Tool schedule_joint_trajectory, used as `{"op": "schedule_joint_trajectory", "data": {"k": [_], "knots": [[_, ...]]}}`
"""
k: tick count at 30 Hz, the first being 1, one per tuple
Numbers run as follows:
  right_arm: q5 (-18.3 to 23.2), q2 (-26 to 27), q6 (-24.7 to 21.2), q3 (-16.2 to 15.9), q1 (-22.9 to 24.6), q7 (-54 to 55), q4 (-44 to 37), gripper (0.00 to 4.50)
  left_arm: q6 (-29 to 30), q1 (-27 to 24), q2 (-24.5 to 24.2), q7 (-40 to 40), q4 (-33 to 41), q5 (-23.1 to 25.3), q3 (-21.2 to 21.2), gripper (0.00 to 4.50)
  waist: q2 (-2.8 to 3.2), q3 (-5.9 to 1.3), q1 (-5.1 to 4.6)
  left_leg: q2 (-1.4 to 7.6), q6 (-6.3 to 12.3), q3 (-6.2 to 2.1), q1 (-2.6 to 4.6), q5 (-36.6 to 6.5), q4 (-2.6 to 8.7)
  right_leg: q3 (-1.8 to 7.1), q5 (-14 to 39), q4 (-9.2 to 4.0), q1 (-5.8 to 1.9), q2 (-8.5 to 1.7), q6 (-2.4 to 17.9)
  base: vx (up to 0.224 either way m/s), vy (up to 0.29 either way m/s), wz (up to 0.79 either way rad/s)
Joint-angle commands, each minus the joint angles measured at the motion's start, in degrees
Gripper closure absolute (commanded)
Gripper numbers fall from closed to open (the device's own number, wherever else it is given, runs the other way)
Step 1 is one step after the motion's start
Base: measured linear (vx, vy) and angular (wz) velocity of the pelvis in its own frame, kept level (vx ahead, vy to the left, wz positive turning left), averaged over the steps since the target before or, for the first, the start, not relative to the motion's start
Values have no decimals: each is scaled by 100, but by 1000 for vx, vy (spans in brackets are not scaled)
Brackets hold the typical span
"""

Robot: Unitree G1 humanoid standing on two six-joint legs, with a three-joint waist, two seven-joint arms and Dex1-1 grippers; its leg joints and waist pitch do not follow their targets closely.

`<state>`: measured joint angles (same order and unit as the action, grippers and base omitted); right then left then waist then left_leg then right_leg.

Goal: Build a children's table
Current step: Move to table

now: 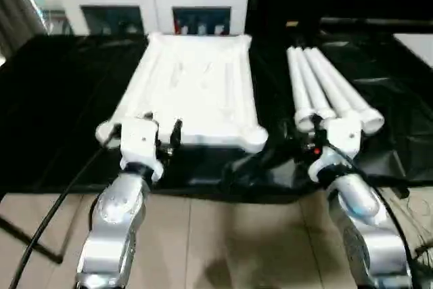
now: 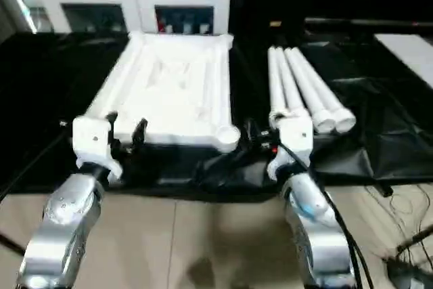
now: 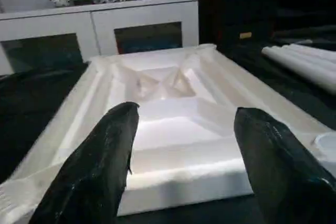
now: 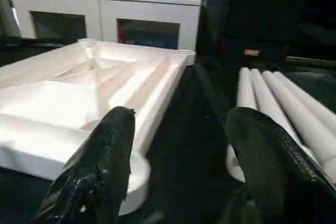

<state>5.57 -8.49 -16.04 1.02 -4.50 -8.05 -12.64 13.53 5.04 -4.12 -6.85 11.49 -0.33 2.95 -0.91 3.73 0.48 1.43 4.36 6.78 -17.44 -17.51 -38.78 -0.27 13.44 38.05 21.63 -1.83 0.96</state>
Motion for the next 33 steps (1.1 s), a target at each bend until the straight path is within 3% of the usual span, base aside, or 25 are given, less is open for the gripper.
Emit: {"op": "schedule_joint_trajectory", "data": {"k": [1, 3, 6, 7, 8, 9, 12, 14, 15, 16, 19, 20, 21, 22, 23, 24, 25, 26, 27, 28, 29, 30, 31, 32, 33], "knots": [[110, 32, -55, 56, -60, 18, -44, 147, 28, 23, -47, -68, 71, -23, 83, 121, -65, -265, 165, 216, 164, -157, -329, -395, -419, 1120, 5245, -1201, -582, -1034, 86, 103, -147, 22], [119, 26, -46, 66, -69, 31, -54, 147, 13, 8, -33, -83, 50, -20, 108, 121, -81, -300, 248, 294, -140, -308, -528, -97, -323, 1042, 3684, -988, -869, -741, 889, 140, -46, 10], [182, 52, -75, 119, -48, 22, -67, 147, 10, -52, -6, -121, 20, -61, 145, 121, 156, -261, 288, 476, -116, -284, -356, 121, 195, 766, 2712, -1034, -769, -356, 1522, 126, 37, 18], [236, 71, -80, 166, -24, -2, -74, 147, -2, -142, 26, -157, -33, -126, 153, 121, 357, -184, 145, 1024, -503, -382, 441, -810, 788, 507, 2619, -755, -124, 215, 842, 112, 85, 26], [217, 60, -78, 173, -18, -2, -75, 147, -29, -191, 29, -158, -69, -127, 157, 121, 499, -320, 40, 1802, -794, -701, 836, -1693, 1146, 108, 1713, 196, 288, -32, 364, 86, 115, -11], [203, 52, -74, 175, -14, 0, -74, 147, -48, -221, 30, -157, -92, -122, 159, 121, 453, -329, 63, 1901, -955, -652, 786, -1819, 1209, -25, 1218, 370, 303, -136, 190, 108, 112, -44], [161, 5, -59, 222, 5, 3, -37, 147, -151, -435, 17, -136, -204, -84, 184, 121, 267, -330, 28, 1523, -939, 265, 817, -1013, 1293, -455, -430, 131, 438, -403, 336, 141, 86, -47], [171, 0, -61, 242, 6, 3, -24, 147, -170, -464, 15, -124, -207, -77, 190, 121, 35, -357, 11, 1133, -859, 612, 852, -1523, 1123, -275, -265, -235, 254, -443, 759, 184, 15, -60], [184, -15, -54, 256, 3, -3, -13, 147, -185, -495, 33, -91, -183, -78, 170, 121, -177, -310, 233, 390, -493, 704, 427, -1850, 153, 700, 1996, -971, -397, -675, 1696, 224, -52, -51], [185, -18, -51, 258, 3, -4, -11, 147, -188, -503, 38, -82, -175, -79, 164, 121, -37, -434, 449, 577, -143, 29, -310, -706, -451, 1168, 2314, -1049, -1033, -1639, 2406, 224, -52, -51], [178, -48, -13, 275, 8, -33, -8, 147, -252, -654, 78, 48, -69, -77, 36, 121, -51, -418, 255, 512, -437, -204, -705, 830, -462, 411, 741, -834, -853, -947, 2269, 197, -16, -15], [193, -41, -2, 294, 7, -22, 4, 147, -254, -682, 72, 64, -50, -57, 28, 121, 56, -360, 285, 547, -273, -157, -662, 1414, -4, 85, 1139, -948, -673, -644, 1955, 173, -9, 1], [193, -41, -2, 294, 7, -22, 4, 147, -254, -682, 72, 64, -50, -57, 28, 121, 56, -360, 285, 547, -273, -157, -662, 1414, -4, 85, 1139, -948, -673, -644, 1955, 188, 27, 6], [163, -74, 22, 281, -1, -18, 29, 147, -281, -708, 64, 88, -17, -31, 17, 121, 447, -213, 157, 906, -148, -269, -304, 481, 821, -329, 2039, -965, -491, -155, 1056, 188, 27, 6], [147, -88, 31, 261, -5, -32, 35, 147, -286, -708, 65, 94, -8, -28, 12, 121, 531, -184, -28, 1177, -9, -552, -295, -659, 992, -446, 1955, -551, -429, 32, 776, 183, 100, -10], [86, -144, 67, 180, -21, -92, 56, 147, -303, -705, 69, 117, 25, -19, -10, 121, 544, -413, -111, 1579, 496, -1005, 195, -1747, 1127, -346, 1435, 98, -205, -34, 417, 198, 79, -7], [85, -154, 48, 124, -36, -147, 71, 147, -301, -681, 75, 139, 64, -7, -22, 121, 371, -456, -162, 1466, 1668, -1359, 276, -1392, 1097, -330, 1019, 352, -53, -67, 29, 198, 79, -7], [97, -146, 30, 104, -47, -184, 84, 147, -298, -665, 77, 157, 88, -1, -21, 121, 399, -478, -246, 1276, 2695, -1453, 408, -274, 890, -251, 944, 386, 205, -111, -269, 194, 7, 19], [106, -144, 31, 59, -56, -246, 92, 147, -284, -646, 84, 178, 115, 0, -23, 121, 325, -441, -250, 1110, 3058, -1578, 312, 173, 915, -215, 957, 390, 192, -127, -364, 145, -22, 17], [107, -125, 62, 24, -58, -290, 107, 147, -272, -632, 89, 200, 138, 9, -15, 121, 176, -403, -277, 623, 2809, -1519, 20, 720, 919, -40, 737, -113, -121, -226, -471, 145, -22, 17], [107, -125, 62, 24, -58, -290, 107, 147, -272, -632, 89, 200, 138, 9, -15, 121, -226, -395, 7, 44, 1745, -868, -1018, 149, 205, 408, 689, -921, -1048, -893, -1154, 75, -87, 25], [109, -100, 60, 23, -61, -278, 121, 147, -262, -626, 91, 204, 153, 17, -9, 121, -124, -438, 144, 132, 1369, -522, -1102, -164, -338, 539, 604, -1074, -1266, -1462, -1451, 78, -74, 43], [224, -2, -33, 121, -67, -210, 160, 147, -254, -622, 87, 211, 169, 38, 4, 121, -81, -384, 81, 395, 195, -461, -801, 136, -353, 417, 787, -1101, -885, -1212, -1365, 78, -74, 43], [221, 5, -52, 135, -77, -173, 203, 147, -248, -619, 86, 233, 173, 52, 6, 121, -120, -288, 183, 372, -11, -261, -913, 627, -86, 217, 986, -1096, -1143, -818, -447, 143, -33, 26], [221, 5, -52, 135, -77, -173, 203, 147, -248, -619, 86, 233, 173, 52, 6, 121, -40, -314, 223, 461, 5, -223, -808, 806, 114, 115, 1129, -1124, -1141, -745, -60, 154, -23, 0]]}}
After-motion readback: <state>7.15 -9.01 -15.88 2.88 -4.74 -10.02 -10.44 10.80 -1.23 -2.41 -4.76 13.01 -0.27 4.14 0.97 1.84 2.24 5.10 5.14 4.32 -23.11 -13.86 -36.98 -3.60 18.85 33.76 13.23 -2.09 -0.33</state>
